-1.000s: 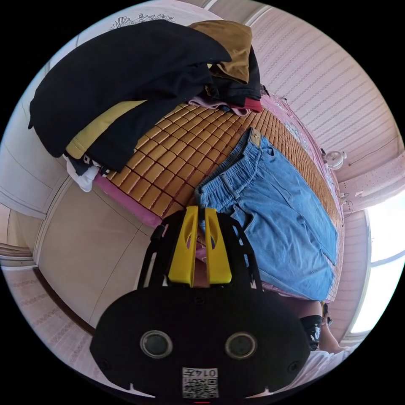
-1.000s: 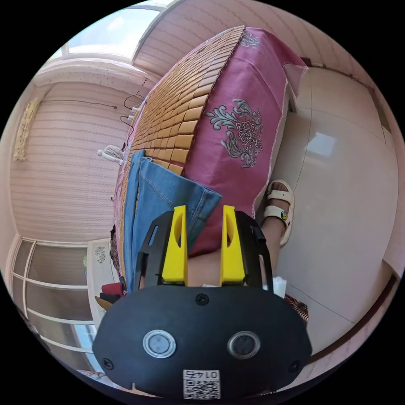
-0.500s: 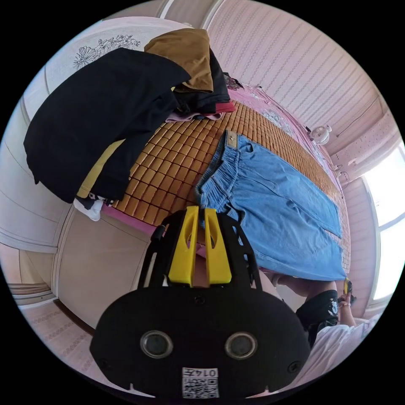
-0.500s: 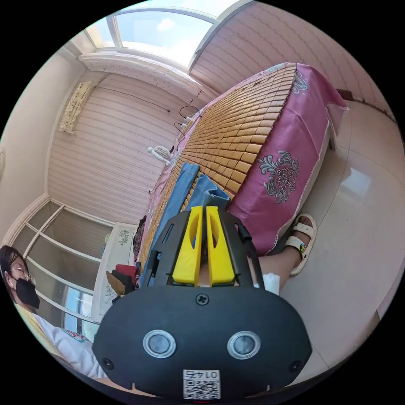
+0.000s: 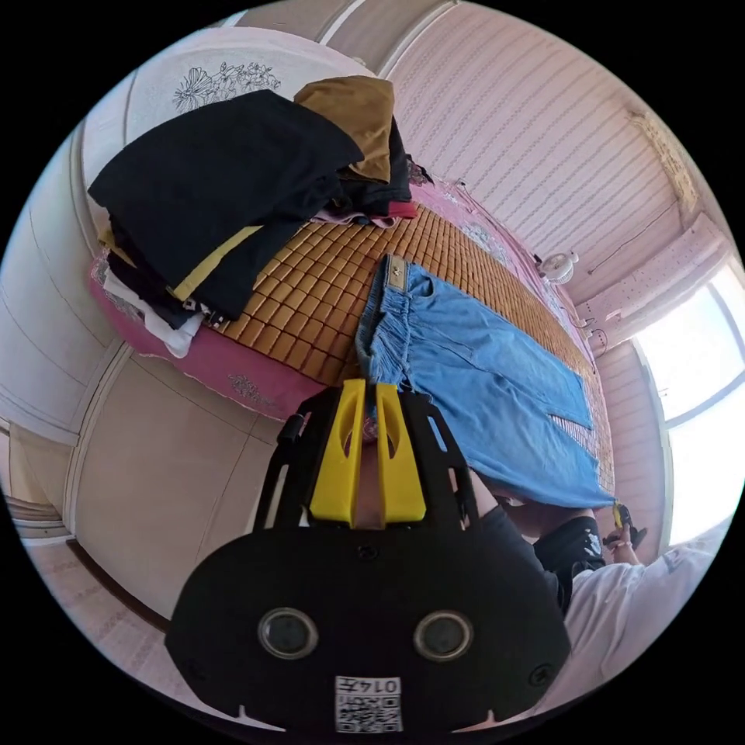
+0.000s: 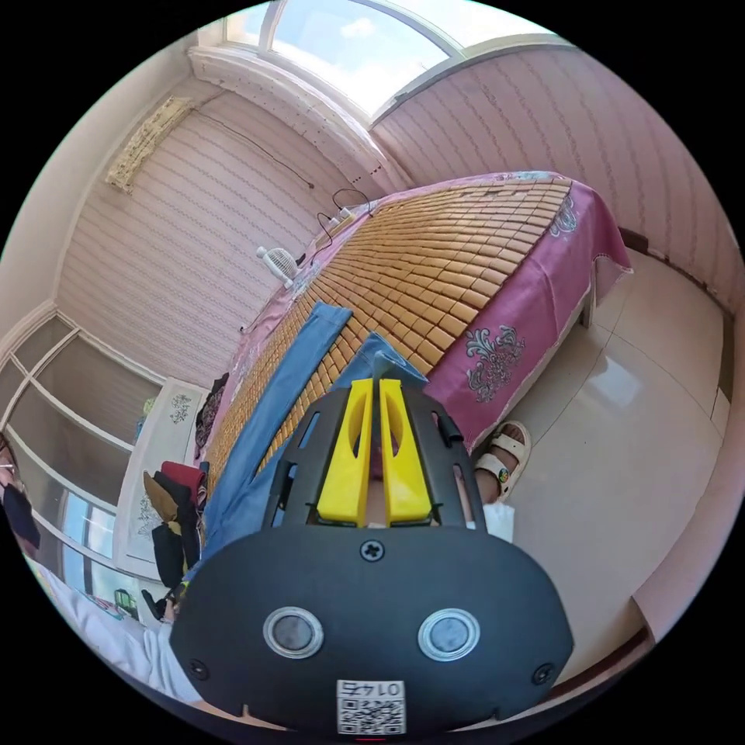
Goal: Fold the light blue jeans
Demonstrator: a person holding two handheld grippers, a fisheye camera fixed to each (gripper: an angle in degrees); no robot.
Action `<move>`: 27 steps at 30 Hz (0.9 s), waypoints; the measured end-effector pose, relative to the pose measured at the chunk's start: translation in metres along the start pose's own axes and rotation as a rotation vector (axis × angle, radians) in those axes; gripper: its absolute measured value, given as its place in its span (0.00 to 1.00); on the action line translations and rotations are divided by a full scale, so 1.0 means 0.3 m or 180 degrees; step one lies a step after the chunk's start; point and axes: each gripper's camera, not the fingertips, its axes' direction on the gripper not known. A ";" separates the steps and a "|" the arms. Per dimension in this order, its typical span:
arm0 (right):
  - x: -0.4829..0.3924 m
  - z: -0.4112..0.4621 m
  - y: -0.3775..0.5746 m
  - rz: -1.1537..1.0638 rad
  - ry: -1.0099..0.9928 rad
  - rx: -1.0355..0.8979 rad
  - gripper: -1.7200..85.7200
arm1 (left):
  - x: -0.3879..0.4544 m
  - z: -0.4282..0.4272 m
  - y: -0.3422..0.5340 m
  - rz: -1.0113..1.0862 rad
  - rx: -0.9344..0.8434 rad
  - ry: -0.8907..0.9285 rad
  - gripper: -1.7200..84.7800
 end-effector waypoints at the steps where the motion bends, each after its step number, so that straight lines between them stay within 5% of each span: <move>1: -0.051 0.010 -0.025 -0.0122 0.0006 0.0076 0.03 | 0.011 -0.006 -0.009 0.0038 0.0024 -0.0004 0.02; 11: -0.626 0.398 -0.454 -0.1055 0.0155 0.0028 0.03 | 0.184 0.030 -0.352 0.0313 0.0467 0.0290 0.02; 19: -0.904 0.906 -0.702 -0.0614 0.0220 -0.0232 0.11 | 0.229 0.364 -0.616 -0.0233 0.0524 0.0469 0.08; 23: -0.890 0.992 -0.616 -0.1151 0.0819 -0.0343 0.15 | 0.254 0.440 -0.597 -0.0442 0.0583 0.0535 0.08; 27: -0.812 1.058 -0.530 -0.1365 0.1535 -0.0745 0.15 | 0.368 0.541 -0.556 0.0043 -0.0028 0.0304 0.07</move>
